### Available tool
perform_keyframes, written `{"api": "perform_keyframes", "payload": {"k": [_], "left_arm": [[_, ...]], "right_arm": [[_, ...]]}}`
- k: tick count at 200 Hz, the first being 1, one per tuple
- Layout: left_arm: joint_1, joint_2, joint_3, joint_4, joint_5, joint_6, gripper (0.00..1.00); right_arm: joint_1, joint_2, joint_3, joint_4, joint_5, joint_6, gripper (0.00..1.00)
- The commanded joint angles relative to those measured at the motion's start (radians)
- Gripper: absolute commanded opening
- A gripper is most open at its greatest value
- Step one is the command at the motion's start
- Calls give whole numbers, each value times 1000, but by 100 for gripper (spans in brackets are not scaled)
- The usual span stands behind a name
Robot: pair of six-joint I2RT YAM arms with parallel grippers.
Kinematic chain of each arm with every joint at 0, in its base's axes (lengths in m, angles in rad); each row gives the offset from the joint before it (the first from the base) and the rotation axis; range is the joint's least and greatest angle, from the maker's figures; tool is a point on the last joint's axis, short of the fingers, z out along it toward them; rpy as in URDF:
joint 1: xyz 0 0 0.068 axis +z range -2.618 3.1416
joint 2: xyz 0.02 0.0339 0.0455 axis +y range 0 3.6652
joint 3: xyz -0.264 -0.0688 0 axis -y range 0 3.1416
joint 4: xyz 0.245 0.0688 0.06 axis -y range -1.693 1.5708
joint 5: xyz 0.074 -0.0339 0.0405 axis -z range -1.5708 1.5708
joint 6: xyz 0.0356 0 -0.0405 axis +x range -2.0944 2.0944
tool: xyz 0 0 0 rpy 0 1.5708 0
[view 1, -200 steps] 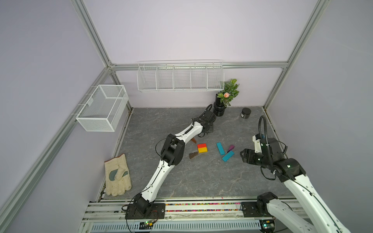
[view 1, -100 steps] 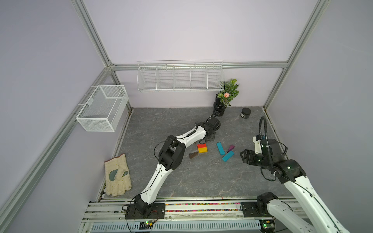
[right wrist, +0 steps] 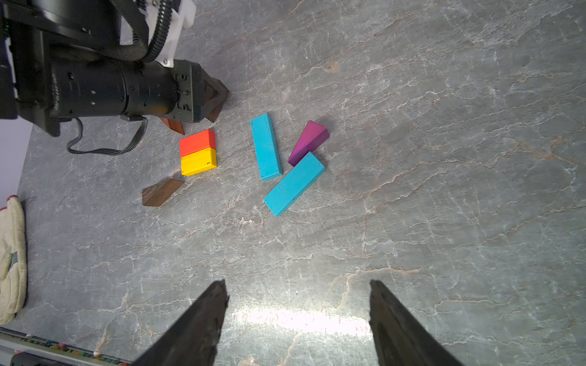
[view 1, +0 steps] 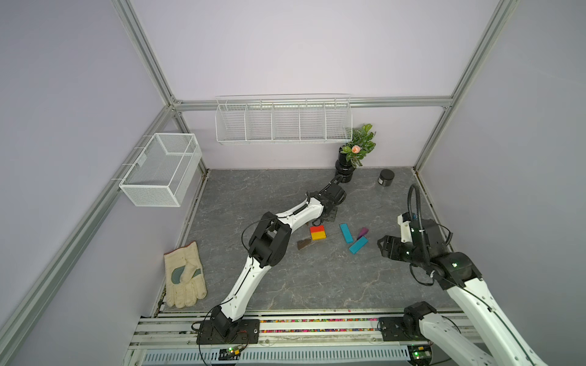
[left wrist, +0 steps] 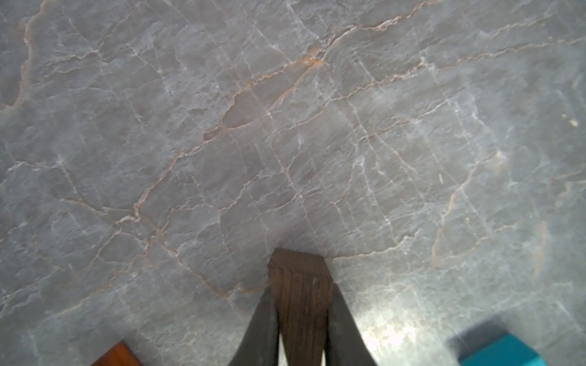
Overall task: Assemble a small pinwheel with building blocks
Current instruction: Assemble the building block at the center of the board.
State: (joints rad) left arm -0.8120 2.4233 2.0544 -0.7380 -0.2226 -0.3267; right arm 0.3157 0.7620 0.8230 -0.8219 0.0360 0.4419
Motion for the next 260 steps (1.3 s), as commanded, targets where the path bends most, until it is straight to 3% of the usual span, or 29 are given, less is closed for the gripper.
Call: {"api": "perform_keyframes", "payload": {"k": [1, 118, 182, 220, 260], "left_arm": [[-4, -24, -23, 8, 9, 10, 16], [-4, -78, -44, 48, 22, -17, 48], [-3, -218, -85, 101, 51, -63, 58], [2, -367, -196, 120, 25, -151, 58], [43, -604, -447, 157, 14, -233, 59]], "right_arm": [[-4, -13, -18, 7, 0, 9, 74], [-4, 9, 0, -5, 2, -6, 75], [-2, 159, 50, 8, -14, -67, 74], [18, 301, 121, 55, -30, -90, 73], [82, 514, 203, 118, -21, -119, 71]]}}
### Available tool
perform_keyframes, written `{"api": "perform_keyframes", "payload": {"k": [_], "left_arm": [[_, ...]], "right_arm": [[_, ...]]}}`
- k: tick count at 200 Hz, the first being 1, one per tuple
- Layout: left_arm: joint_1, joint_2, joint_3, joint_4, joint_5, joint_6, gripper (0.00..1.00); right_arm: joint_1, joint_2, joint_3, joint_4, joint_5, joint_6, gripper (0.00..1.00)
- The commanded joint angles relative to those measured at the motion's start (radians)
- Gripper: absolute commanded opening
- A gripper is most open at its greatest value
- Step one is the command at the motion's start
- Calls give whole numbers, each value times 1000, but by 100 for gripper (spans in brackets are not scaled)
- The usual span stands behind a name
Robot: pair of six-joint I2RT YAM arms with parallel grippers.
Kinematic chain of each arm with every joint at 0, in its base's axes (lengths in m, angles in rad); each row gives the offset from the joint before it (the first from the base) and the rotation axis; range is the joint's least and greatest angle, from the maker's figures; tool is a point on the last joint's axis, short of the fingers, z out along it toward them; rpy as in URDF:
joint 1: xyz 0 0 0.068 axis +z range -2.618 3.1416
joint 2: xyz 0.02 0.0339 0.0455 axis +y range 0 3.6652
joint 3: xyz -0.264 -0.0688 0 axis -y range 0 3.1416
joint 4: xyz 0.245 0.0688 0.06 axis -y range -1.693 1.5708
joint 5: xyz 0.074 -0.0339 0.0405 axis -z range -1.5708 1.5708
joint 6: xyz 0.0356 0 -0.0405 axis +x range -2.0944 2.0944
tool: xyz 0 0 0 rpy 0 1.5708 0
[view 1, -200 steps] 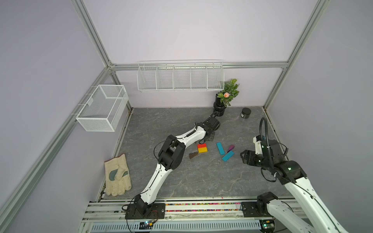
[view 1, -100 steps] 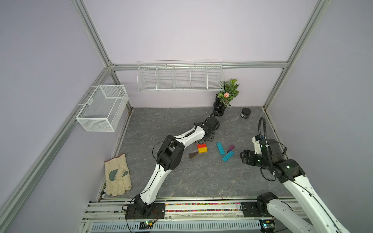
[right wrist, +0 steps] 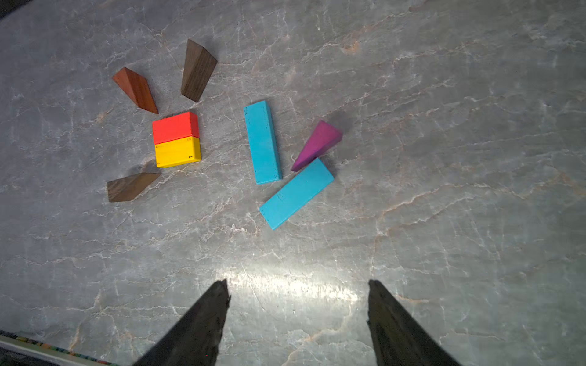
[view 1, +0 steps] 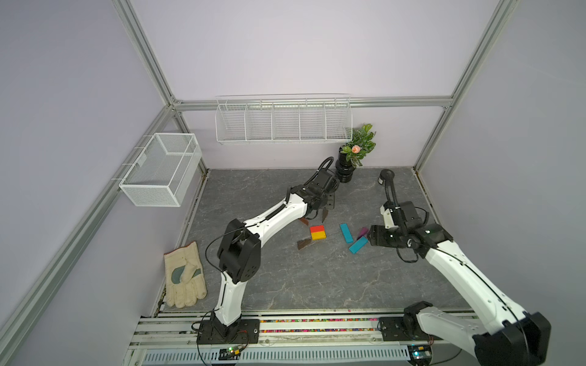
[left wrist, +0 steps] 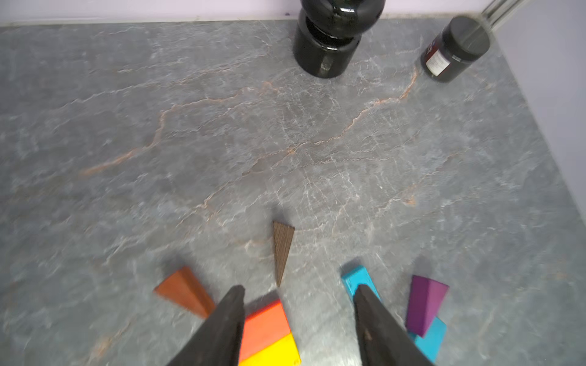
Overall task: Assemble a small pinwheel with building blocks
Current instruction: Assemble the building block at the center of the board, then move the building block to the center of the board.
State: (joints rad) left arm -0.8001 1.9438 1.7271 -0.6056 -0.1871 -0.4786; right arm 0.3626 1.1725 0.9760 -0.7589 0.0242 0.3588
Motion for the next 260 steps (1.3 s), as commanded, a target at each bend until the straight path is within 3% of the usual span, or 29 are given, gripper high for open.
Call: {"api": "perform_keyframes", "payload": {"k": [1, 61, 129, 168, 214, 238, 260], "left_arm": [[33, -131, -127, 26, -22, -83, 59], [78, -476, -531, 42, -73, -181, 61], [81, -720, -756, 44, -113, -273, 62], [81, -773, -792, 26, -145, -289, 63], [81, -765, -789, 21, -148, -282, 63], [81, -753, -785, 22, -134, -283, 64], [80, -734, -774, 33, -125, -270, 64]], "right_arm": [[36, 110, 53, 56, -8, -36, 71], [105, 421, 193, 103, 38, -42, 67], [135, 689, 332, 85, 51, -80, 61], [161, 725, 297, 102, 70, -50, 56], [182, 709, 212, 139, 80, -3, 38], [193, 668, 152, 151, 80, 19, 30], [229, 585, 64, 160, 79, 50, 29]]}}
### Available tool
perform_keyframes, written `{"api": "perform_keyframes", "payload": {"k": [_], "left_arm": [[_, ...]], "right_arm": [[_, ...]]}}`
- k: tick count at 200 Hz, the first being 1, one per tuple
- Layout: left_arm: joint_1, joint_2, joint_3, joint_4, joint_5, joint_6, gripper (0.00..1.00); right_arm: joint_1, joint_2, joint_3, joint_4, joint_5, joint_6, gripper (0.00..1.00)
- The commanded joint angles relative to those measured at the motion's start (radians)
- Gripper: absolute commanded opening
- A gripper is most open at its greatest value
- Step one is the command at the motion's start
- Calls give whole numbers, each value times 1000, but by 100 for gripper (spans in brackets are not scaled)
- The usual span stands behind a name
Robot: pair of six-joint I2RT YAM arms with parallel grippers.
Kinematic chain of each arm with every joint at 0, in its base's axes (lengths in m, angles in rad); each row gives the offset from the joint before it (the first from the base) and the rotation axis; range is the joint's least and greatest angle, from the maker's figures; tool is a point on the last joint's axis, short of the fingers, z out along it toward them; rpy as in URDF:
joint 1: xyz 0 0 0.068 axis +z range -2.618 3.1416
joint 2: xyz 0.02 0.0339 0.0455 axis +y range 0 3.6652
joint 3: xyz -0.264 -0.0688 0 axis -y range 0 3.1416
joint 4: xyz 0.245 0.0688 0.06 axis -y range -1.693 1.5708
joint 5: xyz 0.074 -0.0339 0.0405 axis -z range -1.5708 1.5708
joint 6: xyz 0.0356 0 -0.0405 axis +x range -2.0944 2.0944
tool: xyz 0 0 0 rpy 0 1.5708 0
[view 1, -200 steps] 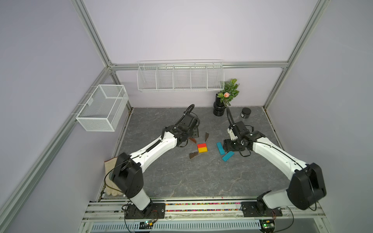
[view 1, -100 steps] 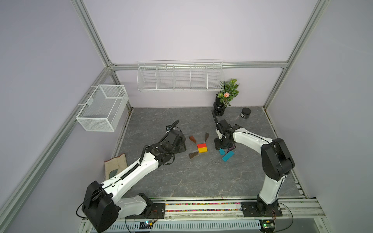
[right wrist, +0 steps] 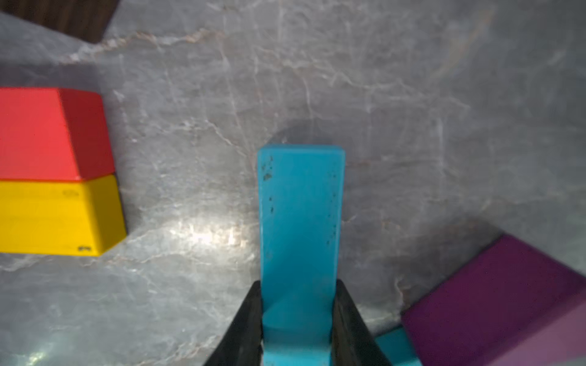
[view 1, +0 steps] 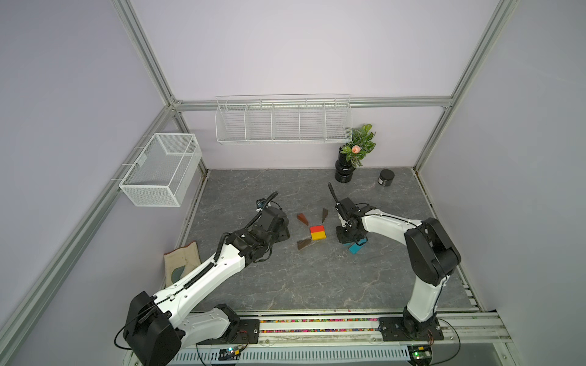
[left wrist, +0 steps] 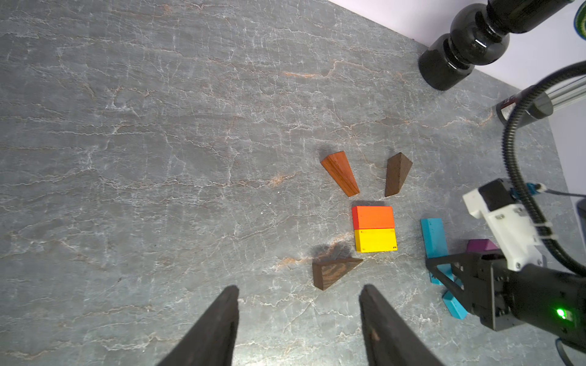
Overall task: Assemble a small pinwheel with building blocks
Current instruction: Move the building block to the center of the board, then assemble the building block at the center of the board.
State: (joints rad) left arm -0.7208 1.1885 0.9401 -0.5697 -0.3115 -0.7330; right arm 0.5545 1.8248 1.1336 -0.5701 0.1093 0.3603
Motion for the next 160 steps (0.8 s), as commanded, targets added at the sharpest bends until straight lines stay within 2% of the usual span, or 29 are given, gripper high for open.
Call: {"api": "perform_keyframes", "payload": {"k": [1, 49, 70, 90, 104, 120, 160], "left_arm": [[1, 23, 14, -3, 0, -14, 64], [1, 132, 90, 29, 79, 64, 66], [-4, 212, 140, 67, 139, 88, 67], [-39, 315, 230, 65, 161, 147, 67], [-66, 409, 314, 44, 188, 195, 68], [-97, 522, 438, 7, 219, 245, 69], [-169, 806, 788, -103, 305, 372, 70]], "right_arm": [[39, -73, -99, -30, -7, 51, 29], [97, -409, -392, -27, -21, 275, 31], [99, -533, -477, -65, -8, 316, 33], [99, -604, -503, -122, 0, 323, 46], [97, -655, -501, -162, 9, 333, 62], [88, -742, -492, -201, 32, 347, 74], [-26, -1017, -396, -349, 97, 348, 80]]}}
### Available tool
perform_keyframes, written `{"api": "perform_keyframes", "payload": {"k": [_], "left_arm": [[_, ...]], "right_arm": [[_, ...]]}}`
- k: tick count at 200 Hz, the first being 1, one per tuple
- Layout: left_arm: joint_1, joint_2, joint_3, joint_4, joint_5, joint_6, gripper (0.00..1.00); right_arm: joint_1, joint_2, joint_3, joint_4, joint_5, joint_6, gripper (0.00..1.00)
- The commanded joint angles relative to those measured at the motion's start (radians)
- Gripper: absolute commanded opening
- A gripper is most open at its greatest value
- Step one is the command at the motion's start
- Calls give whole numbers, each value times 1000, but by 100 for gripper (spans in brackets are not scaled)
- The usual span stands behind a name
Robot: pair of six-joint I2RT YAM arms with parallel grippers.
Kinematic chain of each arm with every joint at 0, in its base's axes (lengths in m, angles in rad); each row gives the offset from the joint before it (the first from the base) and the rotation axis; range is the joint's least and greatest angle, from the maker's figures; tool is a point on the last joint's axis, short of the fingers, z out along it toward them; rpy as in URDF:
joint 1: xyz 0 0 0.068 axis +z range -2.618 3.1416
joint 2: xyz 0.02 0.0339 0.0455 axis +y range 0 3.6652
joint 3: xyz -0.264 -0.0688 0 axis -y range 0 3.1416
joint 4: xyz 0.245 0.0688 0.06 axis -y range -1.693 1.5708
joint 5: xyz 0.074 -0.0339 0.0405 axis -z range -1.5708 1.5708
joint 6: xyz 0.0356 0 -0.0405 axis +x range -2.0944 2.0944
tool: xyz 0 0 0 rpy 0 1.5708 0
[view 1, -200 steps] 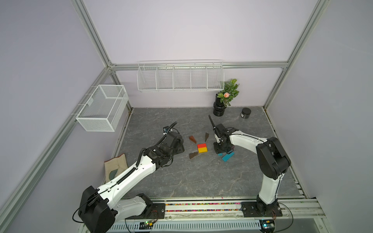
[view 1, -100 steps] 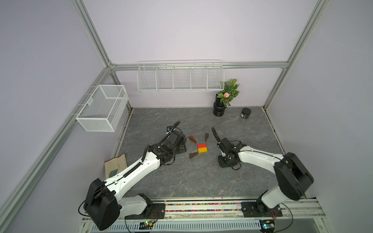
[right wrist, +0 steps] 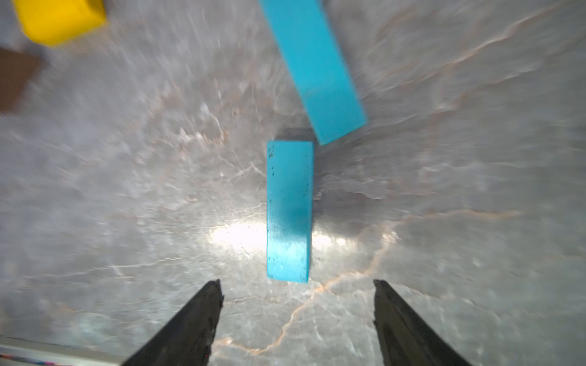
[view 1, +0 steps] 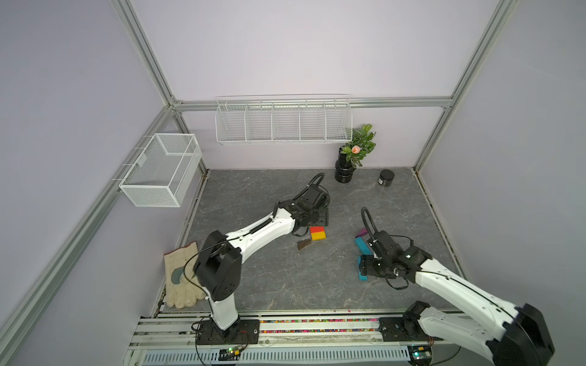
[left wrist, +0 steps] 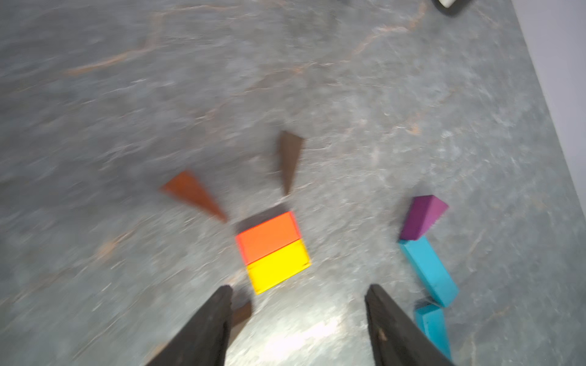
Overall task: Assemble a small pinwheel with building blocks
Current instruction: Assemble the building block at the center of the board.
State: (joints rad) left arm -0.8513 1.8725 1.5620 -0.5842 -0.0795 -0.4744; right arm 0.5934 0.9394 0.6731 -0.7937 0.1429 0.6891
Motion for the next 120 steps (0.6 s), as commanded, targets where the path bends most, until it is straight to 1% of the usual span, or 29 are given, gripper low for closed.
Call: {"api": "perform_keyframes", "payload": {"k": [1, 23, 46, 65, 89, 120], "left_arm": [[-42, 130, 176, -92, 75, 117, 70], [-75, 291, 394, -189, 114, 175, 70], [-102, 425, 575, -260, 134, 208, 69], [-125, 490, 637, -243, 173, 265, 68], [-145, 557, 692, -229, 215, 290, 68], [-168, 622, 755, -231, 189, 329, 68]], "right_arm": [[-72, -137, 67, -129, 64, 18, 80], [-168, -228, 125, -200, 77, -3, 80], [-227, -252, 165, -214, 60, -32, 80], [-261, -244, 182, -211, 32, -46, 79], [-284, -238, 181, -202, 0, -56, 79], [-305, -238, 161, -193, -39, -66, 78]]}}
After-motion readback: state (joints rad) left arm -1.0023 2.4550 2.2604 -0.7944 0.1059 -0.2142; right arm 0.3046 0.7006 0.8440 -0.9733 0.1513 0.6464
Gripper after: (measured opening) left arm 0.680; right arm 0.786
